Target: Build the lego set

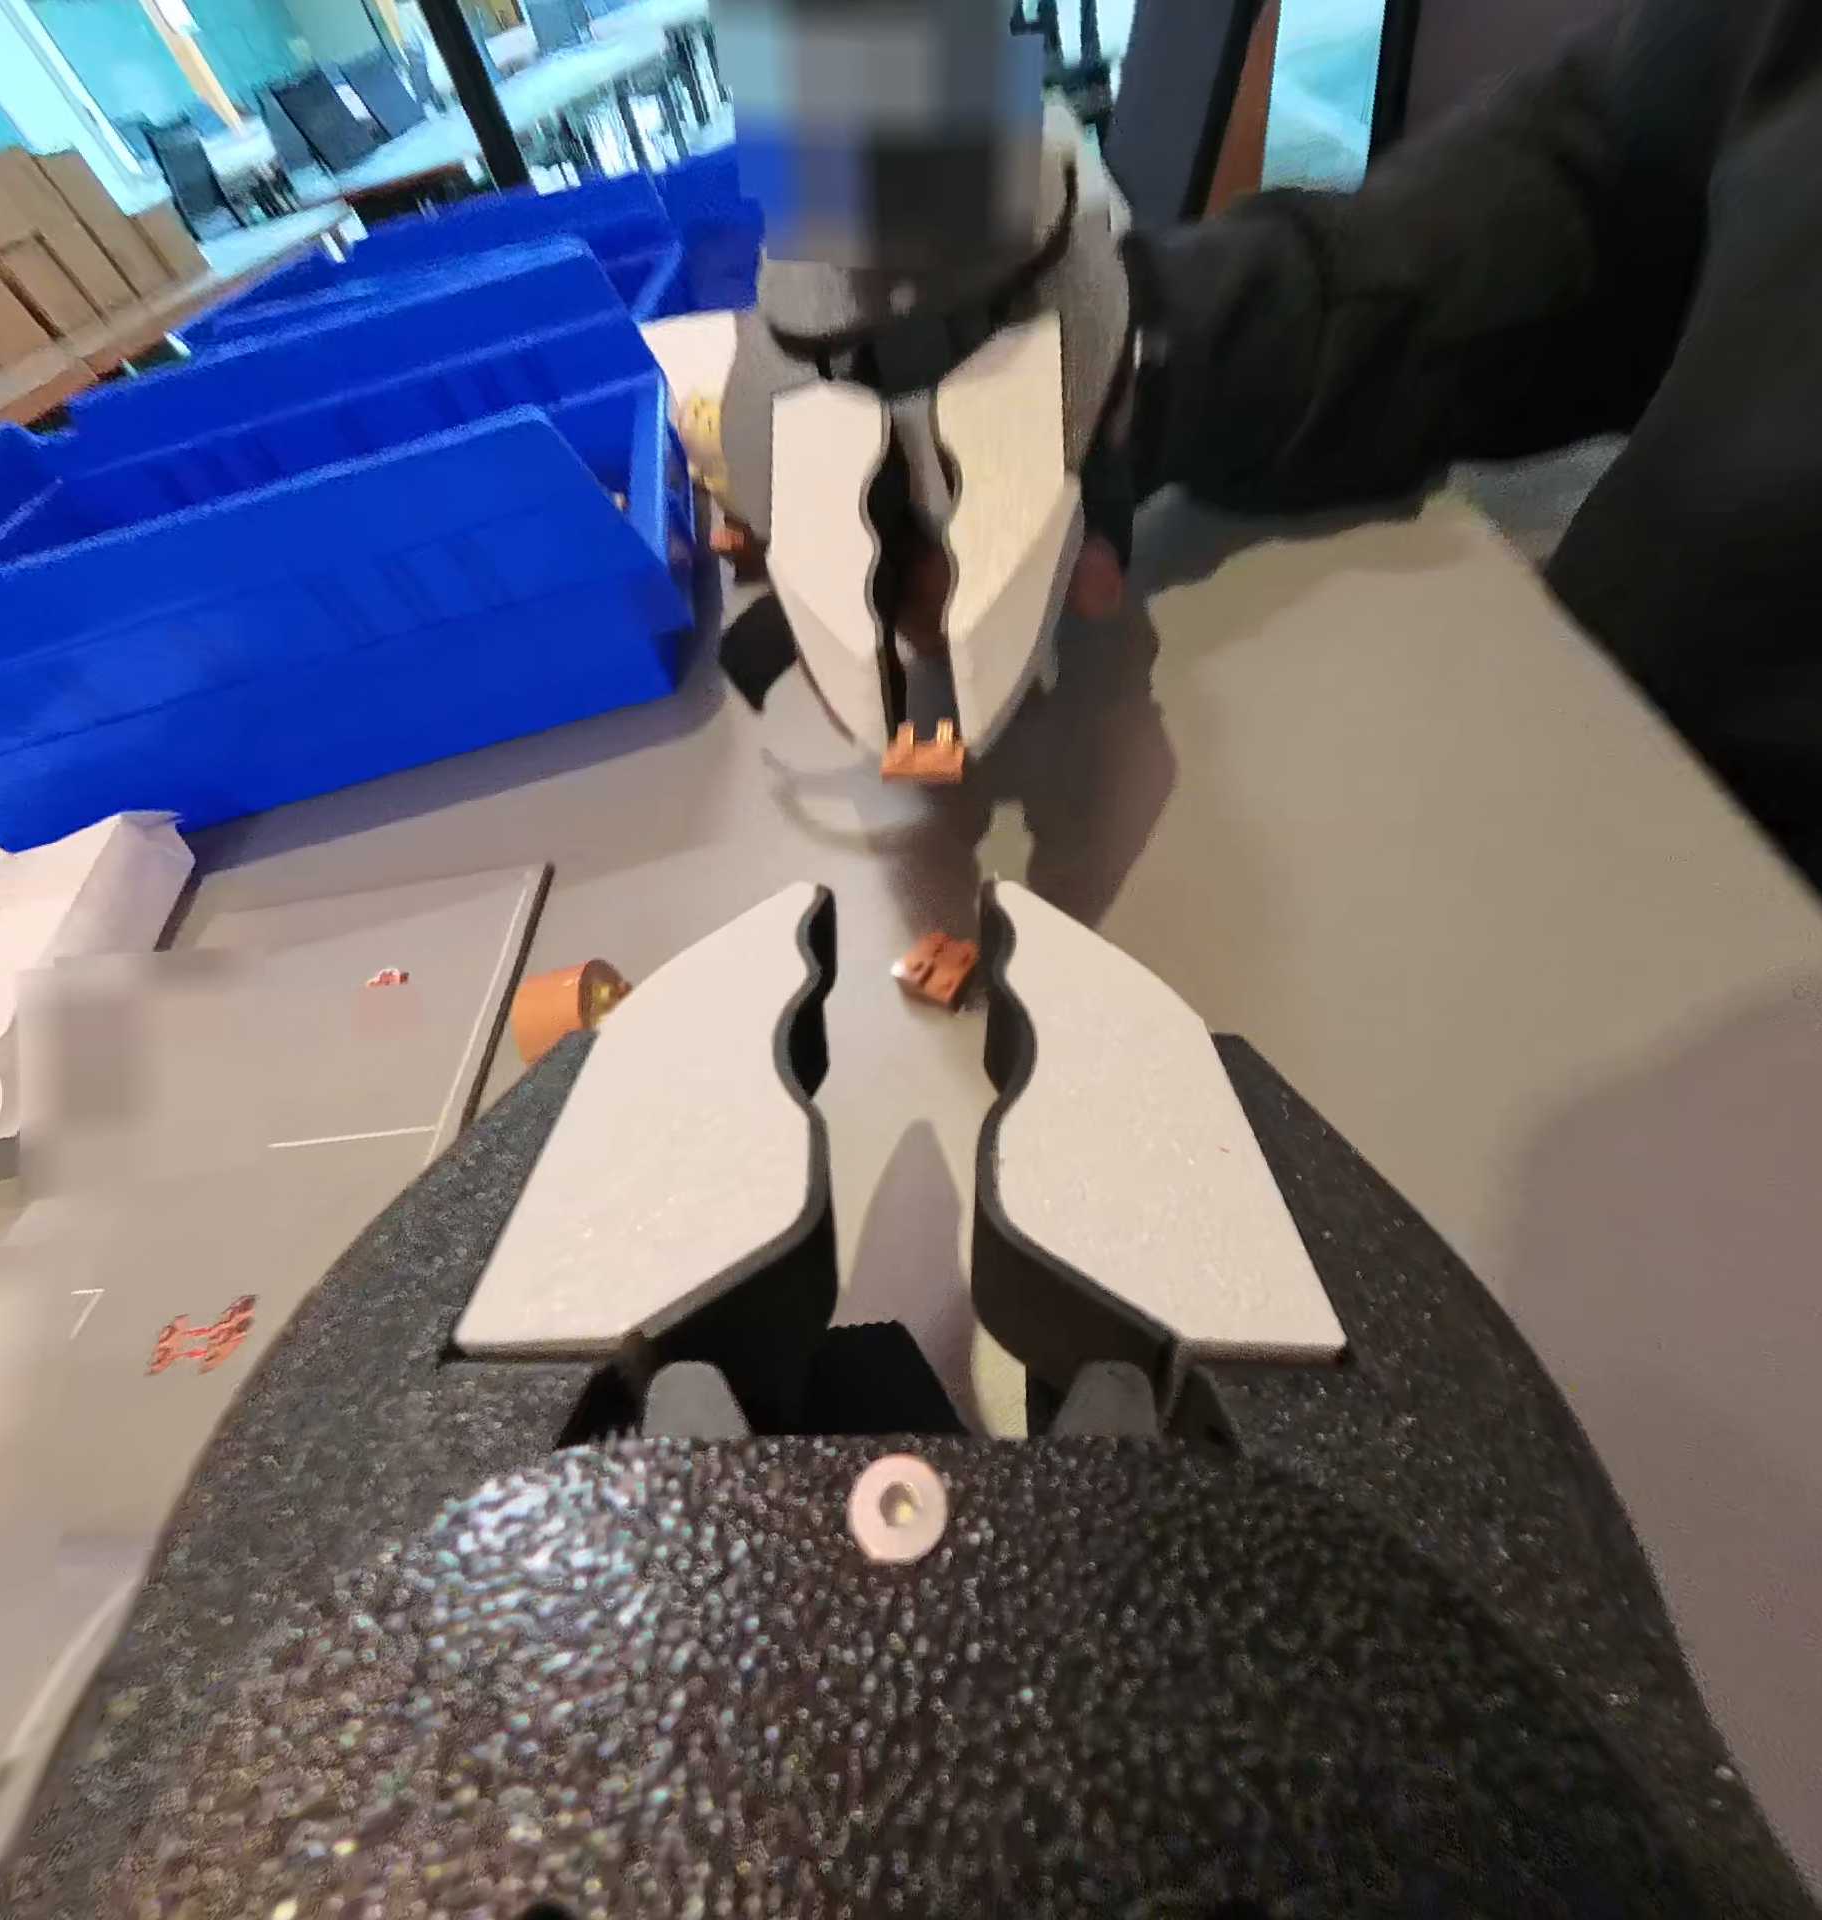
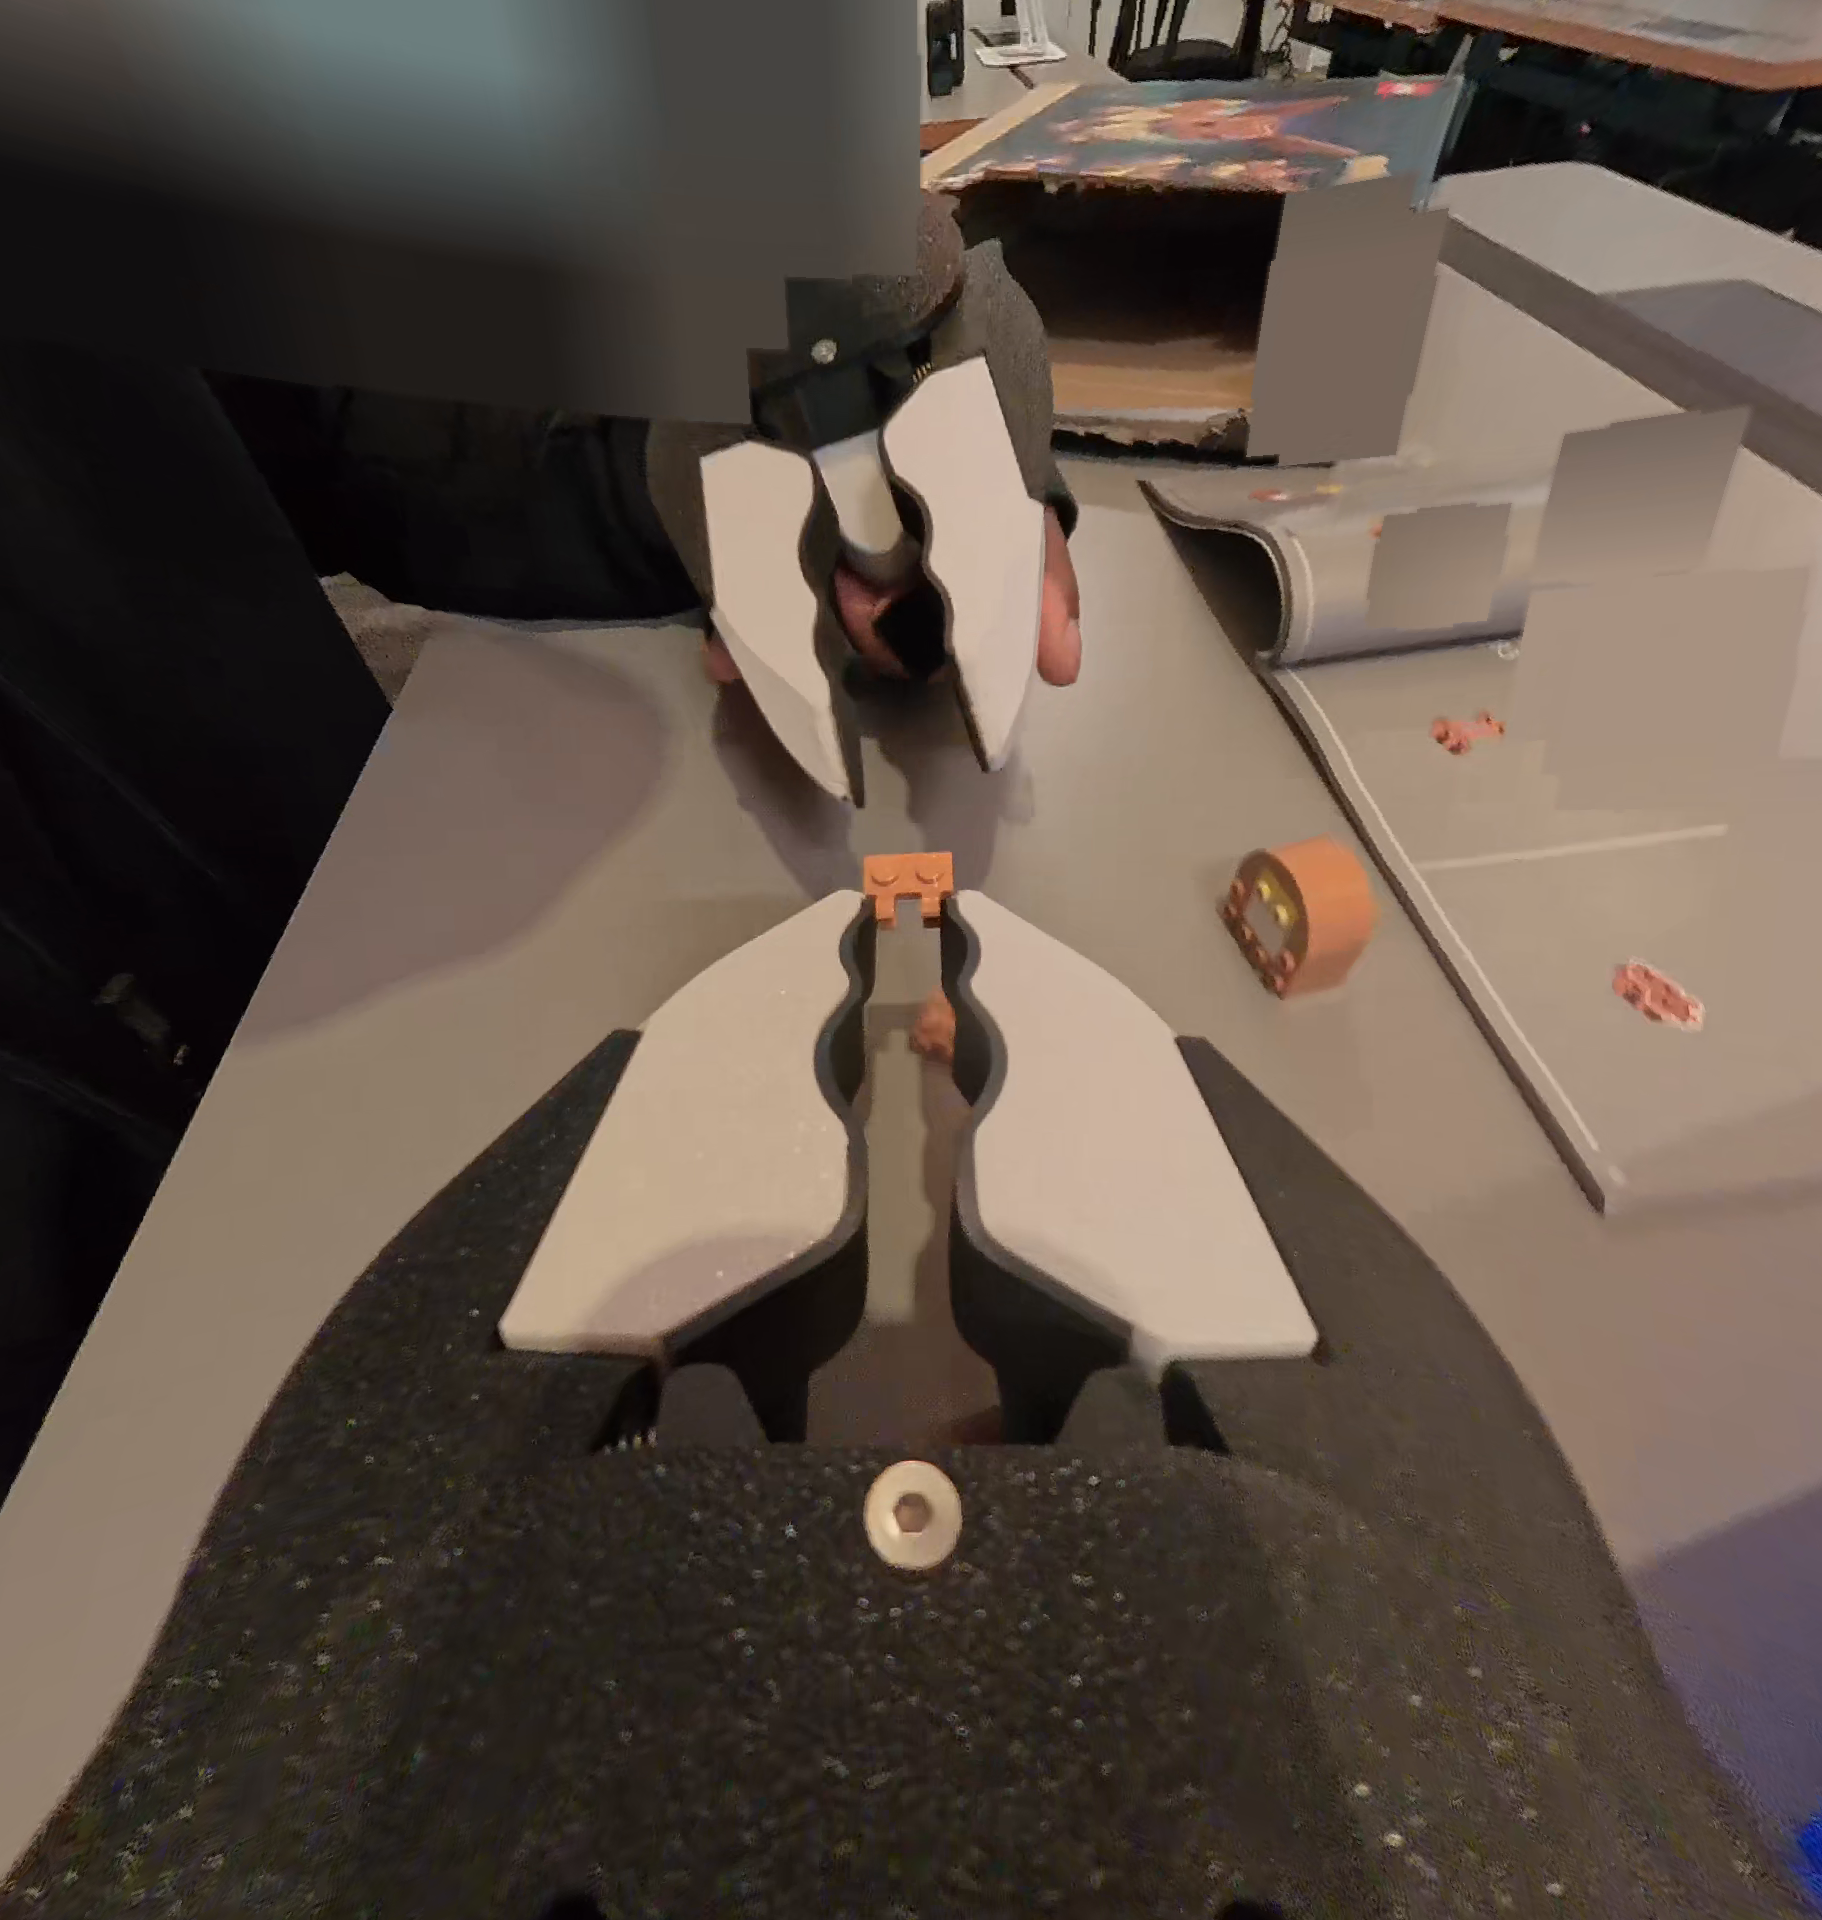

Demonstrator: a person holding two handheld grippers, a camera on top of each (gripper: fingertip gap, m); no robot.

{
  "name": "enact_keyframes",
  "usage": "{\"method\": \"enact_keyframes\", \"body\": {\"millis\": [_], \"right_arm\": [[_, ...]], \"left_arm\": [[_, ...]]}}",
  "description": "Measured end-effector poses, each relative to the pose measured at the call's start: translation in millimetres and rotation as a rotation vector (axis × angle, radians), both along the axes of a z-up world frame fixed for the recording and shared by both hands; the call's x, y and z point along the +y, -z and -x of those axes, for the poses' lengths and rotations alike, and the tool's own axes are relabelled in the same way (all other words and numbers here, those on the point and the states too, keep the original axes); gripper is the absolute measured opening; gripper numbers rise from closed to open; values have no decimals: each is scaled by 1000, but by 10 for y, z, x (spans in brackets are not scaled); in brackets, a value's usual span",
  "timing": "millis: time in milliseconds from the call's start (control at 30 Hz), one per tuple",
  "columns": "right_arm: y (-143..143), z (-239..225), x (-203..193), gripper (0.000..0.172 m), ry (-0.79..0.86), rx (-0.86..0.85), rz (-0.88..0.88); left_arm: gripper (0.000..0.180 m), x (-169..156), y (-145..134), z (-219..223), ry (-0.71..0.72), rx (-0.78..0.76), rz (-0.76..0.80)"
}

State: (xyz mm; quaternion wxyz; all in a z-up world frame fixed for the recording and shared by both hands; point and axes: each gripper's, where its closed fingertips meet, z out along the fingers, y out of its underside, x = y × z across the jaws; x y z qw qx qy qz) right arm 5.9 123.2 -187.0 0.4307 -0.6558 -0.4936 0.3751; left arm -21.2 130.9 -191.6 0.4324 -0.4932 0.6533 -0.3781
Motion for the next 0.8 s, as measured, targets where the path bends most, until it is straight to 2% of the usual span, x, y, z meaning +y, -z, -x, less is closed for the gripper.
{"method": "enact_keyframes", "body": {"millis": [200,467,600,800], "right_arm": [[29,-239,22,11,20,6,34],[86,-257,59,11,41,-17,65],[165,-265,105,11,78,-63,101],[290,-211,97,11,111,-165,100]], "left_arm": [[31,75,470,-83,148,297,-154],[24,15,552,-220,307,391,-84],[16,8,554,-240,285,390,-83],[16,80,490,-285,103,323,-99]]}}
